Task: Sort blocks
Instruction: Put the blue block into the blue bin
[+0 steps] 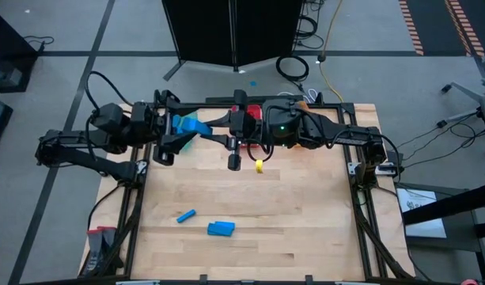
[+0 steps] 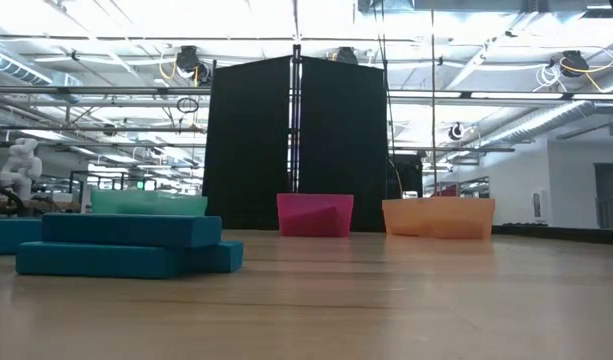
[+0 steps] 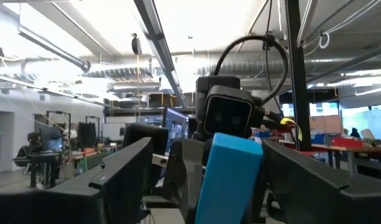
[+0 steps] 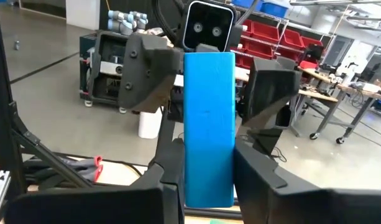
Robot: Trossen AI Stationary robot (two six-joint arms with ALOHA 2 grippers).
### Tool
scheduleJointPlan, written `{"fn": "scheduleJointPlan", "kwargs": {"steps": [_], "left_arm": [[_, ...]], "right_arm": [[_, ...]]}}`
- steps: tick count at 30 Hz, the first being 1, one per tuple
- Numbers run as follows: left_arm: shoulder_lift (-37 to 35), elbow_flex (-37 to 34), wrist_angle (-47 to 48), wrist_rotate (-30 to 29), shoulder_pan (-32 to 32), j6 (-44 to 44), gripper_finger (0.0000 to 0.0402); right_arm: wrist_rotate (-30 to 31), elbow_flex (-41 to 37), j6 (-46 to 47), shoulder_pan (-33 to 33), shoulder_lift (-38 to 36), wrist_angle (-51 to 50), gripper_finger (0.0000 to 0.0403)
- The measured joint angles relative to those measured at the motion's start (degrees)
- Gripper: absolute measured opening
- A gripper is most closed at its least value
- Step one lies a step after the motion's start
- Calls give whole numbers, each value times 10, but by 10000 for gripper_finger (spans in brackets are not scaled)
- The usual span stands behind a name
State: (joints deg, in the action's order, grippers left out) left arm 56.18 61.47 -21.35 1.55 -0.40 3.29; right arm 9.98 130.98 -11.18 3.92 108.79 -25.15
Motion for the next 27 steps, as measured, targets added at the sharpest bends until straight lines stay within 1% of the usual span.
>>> {"fn": "scheduleJointPlan", "kwargs": {"steps": [4,17,25,27], "left_arm": [[1,0,8,-1,0,0,269],[1,0,9,1,0,13,111],[0,0,7,12,0,22,107],[0,0,7,12,0,21,107]], "right_arm": [[0,0,-1,0,0,0,78],[4,0,1,-1,0,1,78],[1,1,4,0,0,1,78],[1,1,7,0,0,1,93]]}}
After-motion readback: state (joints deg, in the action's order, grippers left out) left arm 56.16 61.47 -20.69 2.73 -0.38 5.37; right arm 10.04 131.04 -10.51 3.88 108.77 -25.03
